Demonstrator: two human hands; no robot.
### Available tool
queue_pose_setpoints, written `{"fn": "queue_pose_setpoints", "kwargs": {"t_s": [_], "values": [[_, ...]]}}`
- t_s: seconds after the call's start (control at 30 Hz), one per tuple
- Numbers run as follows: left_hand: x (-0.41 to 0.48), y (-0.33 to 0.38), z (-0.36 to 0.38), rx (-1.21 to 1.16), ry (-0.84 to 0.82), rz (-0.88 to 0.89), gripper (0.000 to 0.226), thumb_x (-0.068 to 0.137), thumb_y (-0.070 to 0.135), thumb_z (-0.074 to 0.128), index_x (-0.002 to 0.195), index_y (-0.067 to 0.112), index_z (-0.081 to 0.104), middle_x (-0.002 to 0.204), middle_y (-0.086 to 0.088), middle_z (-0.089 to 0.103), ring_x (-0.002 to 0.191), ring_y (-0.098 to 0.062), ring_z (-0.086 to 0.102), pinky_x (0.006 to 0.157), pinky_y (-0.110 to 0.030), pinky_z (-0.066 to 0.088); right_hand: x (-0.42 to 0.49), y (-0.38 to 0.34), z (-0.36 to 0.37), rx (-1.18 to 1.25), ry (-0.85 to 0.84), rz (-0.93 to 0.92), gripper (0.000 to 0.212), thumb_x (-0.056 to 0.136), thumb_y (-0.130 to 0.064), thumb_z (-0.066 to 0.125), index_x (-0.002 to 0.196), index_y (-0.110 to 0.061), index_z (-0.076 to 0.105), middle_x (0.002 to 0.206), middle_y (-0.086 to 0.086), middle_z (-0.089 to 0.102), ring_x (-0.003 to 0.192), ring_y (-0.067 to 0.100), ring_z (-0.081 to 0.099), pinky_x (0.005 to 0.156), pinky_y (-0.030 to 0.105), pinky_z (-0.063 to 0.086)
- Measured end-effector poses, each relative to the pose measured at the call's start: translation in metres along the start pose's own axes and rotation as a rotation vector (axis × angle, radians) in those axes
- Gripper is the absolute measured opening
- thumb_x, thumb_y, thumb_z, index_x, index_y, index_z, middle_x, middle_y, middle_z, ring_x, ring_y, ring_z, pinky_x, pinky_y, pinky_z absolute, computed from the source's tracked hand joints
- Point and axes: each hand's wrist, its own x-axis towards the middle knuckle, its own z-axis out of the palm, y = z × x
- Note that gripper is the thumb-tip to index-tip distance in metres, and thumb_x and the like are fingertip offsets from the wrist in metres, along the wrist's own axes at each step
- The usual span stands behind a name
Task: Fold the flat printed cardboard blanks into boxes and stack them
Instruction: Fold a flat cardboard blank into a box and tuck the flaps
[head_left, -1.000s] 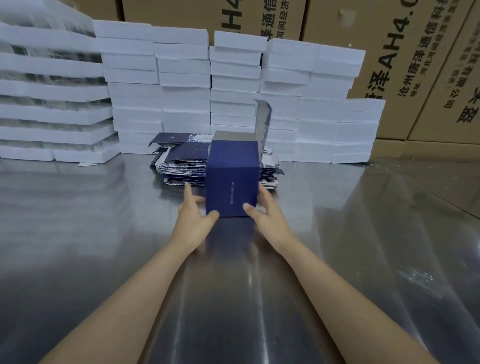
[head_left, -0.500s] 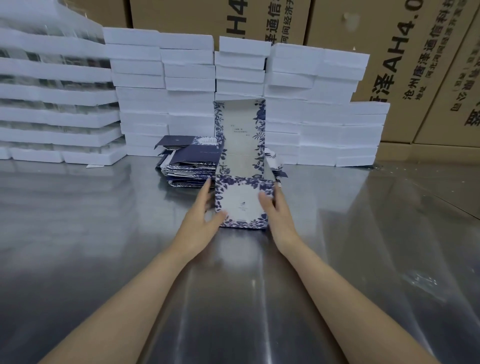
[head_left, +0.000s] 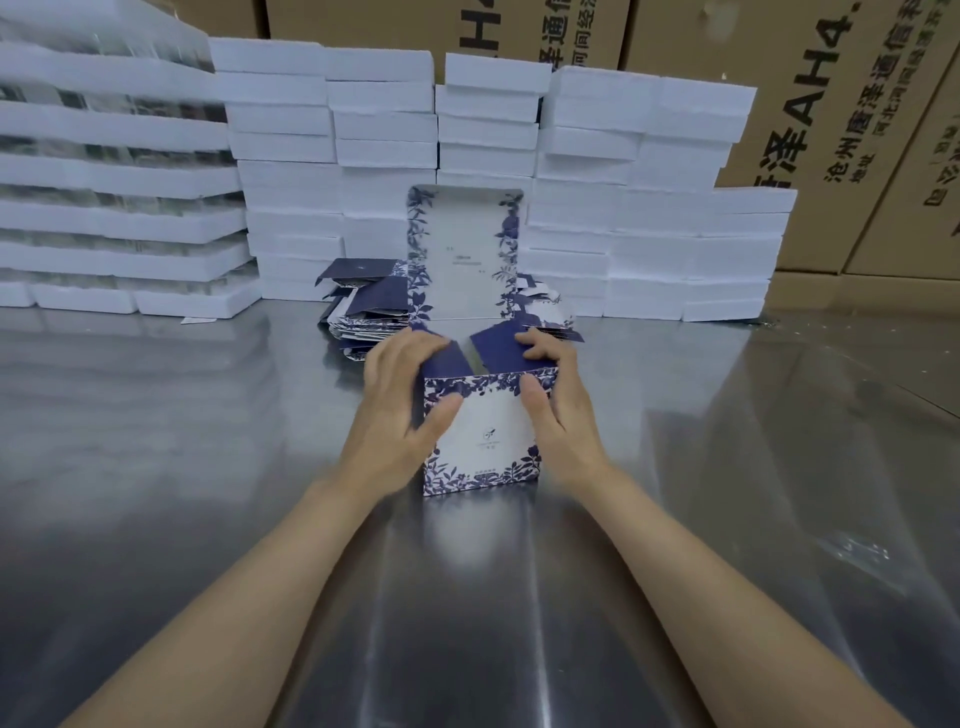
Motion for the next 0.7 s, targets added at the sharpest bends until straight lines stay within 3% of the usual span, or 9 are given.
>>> {"fn": "queue_pose_setpoints", "kwargs": {"t_s": [0.07,0.17,0.23,0.33,0.43,0.5,0.57,0.63,0.7], "values": [[0.004,0.005,0.000,0.003,0.061,-0.014,0.043,0.101,0.053,0.024,0.110,0.019,0.049,0.119,0.023,0.042,0.122,-0.002,0.034,0.105,-0.028,0.027,0.001,-0.004,-0.002,0.005,0.000,0.000,0.026,0.095,-0.039,0.040,0.114,-0.022,0.048,0.128,-0.005,0.052,0.125,0.009,0.046,0.097,0.020,0.038],[0.006,0.012,0.001,-0.062,0.114,-0.060,0.032,0.101,0.026,0.022,0.092,0.015,0.050,0.101,0.023,0.045,0.110,0.006,0.038,0.098,-0.032,0.029,0.003,-0.011,-0.004,-0.021,0.015,-0.054,0.031,0.096,-0.031,0.038,0.094,-0.006,0.056,0.108,0.001,0.057,0.122,0.013,0.048,0.093,0.031,0.041],[0.010,0.015,0.002,-0.223,0.168,-0.179,0.037,0.098,0.027,0.022,0.079,0.019,0.052,0.092,0.020,0.053,0.101,-0.003,0.046,0.093,-0.030,0.033,0.006,-0.019,-0.002,0.087,0.019,-0.004,0.032,0.094,-0.023,0.038,0.076,-0.006,0.057,0.091,0.003,0.057,0.112,0.014,0.053,0.086,0.028,0.039],[0.020,0.021,-0.004,-0.460,0.228,-0.363,0.055,0.095,0.050,0.021,0.055,0.031,0.054,0.074,0.011,0.058,0.087,-0.018,0.052,0.088,-0.031,0.036,0.019,-0.030,-0.005,0.487,0.129,0.227,0.045,0.094,-0.028,0.036,0.058,-0.010,0.058,0.068,0.001,0.060,0.081,0.014,0.061,0.076,0.022,0.043],[0.024,0.018,-0.010,-0.361,0.216,-0.344,0.054,0.096,0.049,0.025,0.051,0.026,0.043,0.064,0.014,0.054,0.082,-0.026,0.047,0.083,-0.034,0.033,0.024,-0.034,-0.012,0.419,0.077,0.216,0.031,0.090,-0.023,0.051,0.064,-0.013,0.064,0.058,-0.005,0.062,0.061,0.013,0.057,0.064,0.021,0.046],[0.023,0.014,-0.011,-0.348,0.209,-0.301,0.047,0.095,0.042,0.030,0.054,0.020,0.039,0.067,0.013,0.054,0.084,-0.023,0.049,0.083,-0.032,0.034,0.024,-0.037,-0.012,0.350,0.031,0.176,0.027,0.085,-0.016,0.058,0.063,-0.027,0.067,0.060,-0.008,0.061,0.061,0.011,0.057,0.060,0.018,0.045],[0.020,0.008,-0.010,-0.378,0.172,-0.261,0.039,0.093,0.033,0.032,0.057,0.020,0.038,0.077,0.011,0.062,0.097,-0.015,0.056,0.089,-0.029,0.038,0.022,-0.036,-0.011,0.337,0.015,0.166,0.029,0.083,-0.012,0.055,0.061,-0.029,0.066,0.067,-0.005,0.062,0.063,0.009,0.056,0.063,0.019,0.046],[0.017,0.004,-0.008,-0.425,0.119,-0.239,0.033,0.093,0.029,0.031,0.061,0.023,0.041,0.086,0.008,0.068,0.110,-0.012,0.057,0.094,-0.026,0.039,0.019,-0.032,-0.008,0.264,-0.017,0.143,0.031,0.084,-0.013,0.046,0.059,-0.022,0.060,0.080,-0.006,0.064,0.085,0.013,0.058,0.081,0.026,0.043],[0.015,0.004,-0.006,-0.431,0.087,-0.221,0.032,0.093,0.029,0.029,0.067,0.025,0.047,0.086,0.010,0.064,0.106,-0.012,0.056,0.093,-0.027,0.038,0.016,-0.029,-0.006,0.237,-0.041,0.172,0.033,0.088,-0.015,0.036,0.063,-0.019,0.056,0.096,-0.001,0.060,0.111,0.020,0.050,0.100,0.031,0.035]]}}
